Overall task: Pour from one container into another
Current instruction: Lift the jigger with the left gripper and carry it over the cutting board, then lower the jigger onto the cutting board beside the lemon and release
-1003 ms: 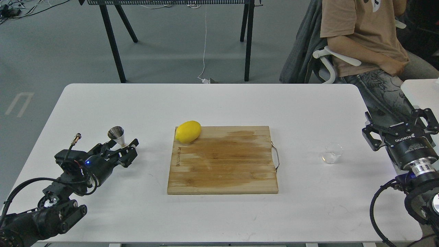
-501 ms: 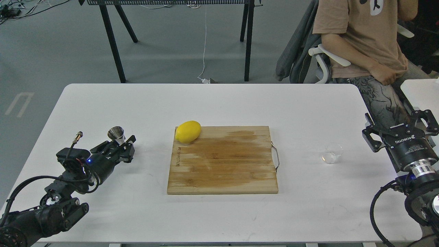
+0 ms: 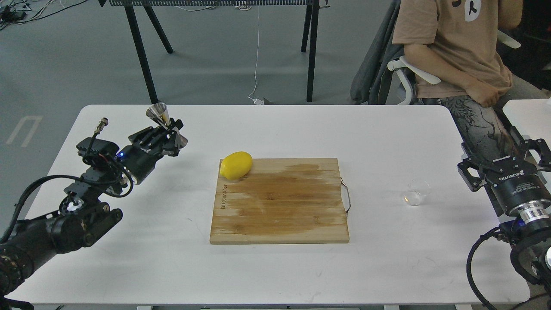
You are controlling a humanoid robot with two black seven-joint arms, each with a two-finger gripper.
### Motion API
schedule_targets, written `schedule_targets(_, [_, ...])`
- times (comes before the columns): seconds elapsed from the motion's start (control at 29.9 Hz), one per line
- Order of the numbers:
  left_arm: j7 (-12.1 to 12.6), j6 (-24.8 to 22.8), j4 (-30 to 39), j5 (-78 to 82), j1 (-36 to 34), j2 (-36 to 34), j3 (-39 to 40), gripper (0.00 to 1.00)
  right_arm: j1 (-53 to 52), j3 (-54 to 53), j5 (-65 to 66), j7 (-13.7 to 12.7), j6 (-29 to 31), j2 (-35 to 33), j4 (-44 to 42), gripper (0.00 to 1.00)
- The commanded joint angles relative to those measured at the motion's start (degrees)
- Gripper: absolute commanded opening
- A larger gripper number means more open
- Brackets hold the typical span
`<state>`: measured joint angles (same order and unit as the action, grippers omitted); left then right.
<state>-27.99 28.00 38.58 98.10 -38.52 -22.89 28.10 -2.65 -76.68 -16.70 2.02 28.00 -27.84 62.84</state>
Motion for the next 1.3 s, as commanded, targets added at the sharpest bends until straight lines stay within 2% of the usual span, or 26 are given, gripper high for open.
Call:
schedule_targets(0.0, [-0.01,0.0,8.16,-1.24,-5.24,0.38,-0.15,0.08,-0.08,-0.22,0.0,0.01,0.0,-0.11,0.0,0.99])
schedule_targets(0.1, [-0.01,0.0,11.6,-1.51,-5.87,5.03,-0.67,0.09,-0.08,-0.22,0.0,0.01,0.0,-0.11,0.0,0.99])
schedule_targets(0.2, [-0.01,0.0,11.96,-0.72,-5.17,11.09,-1.12,0.09,0.01,-0.22,0.0,-0.08,0.0,-0.2,0.0,0.99])
schedule_targets(0.27, [-0.01,0.0,11.96,0.16,-4.99,13.91,-4.26,0.09,0.01,-0.22,0.09,0.01,0.0,-0.2,-0.17,0.99])
schedule_targets(0.37, [-0.01,0.0,11.26,0.87,-4.81,16.29,-10.86,0.09,0.01,-0.22,0.09,0.01,0.0,-0.29,-0.17,0.99])
schedule_targets(0.57, [-0.01,0.0,6.69,1.31,-2.79,22.44,-15.53,0.09,0.01,0.04,0.09,0.01,0.0,-0.29,-0.17,0.99])
schedule_targets(1.0, [-0.01,0.0,-5.87,2.62,-1.3,22.89,-21.59,0.09,0.01,-0.22,0.09,-0.08,0.0,-0.73,-0.08,0.99])
schedule_targets(1.27, [-0.01,0.0,-6.5,2.63,0.29,22.89,-21.95,0.11,0.01,-0.22,0.09,-0.08,0.0,-0.64,-0.26,0.99])
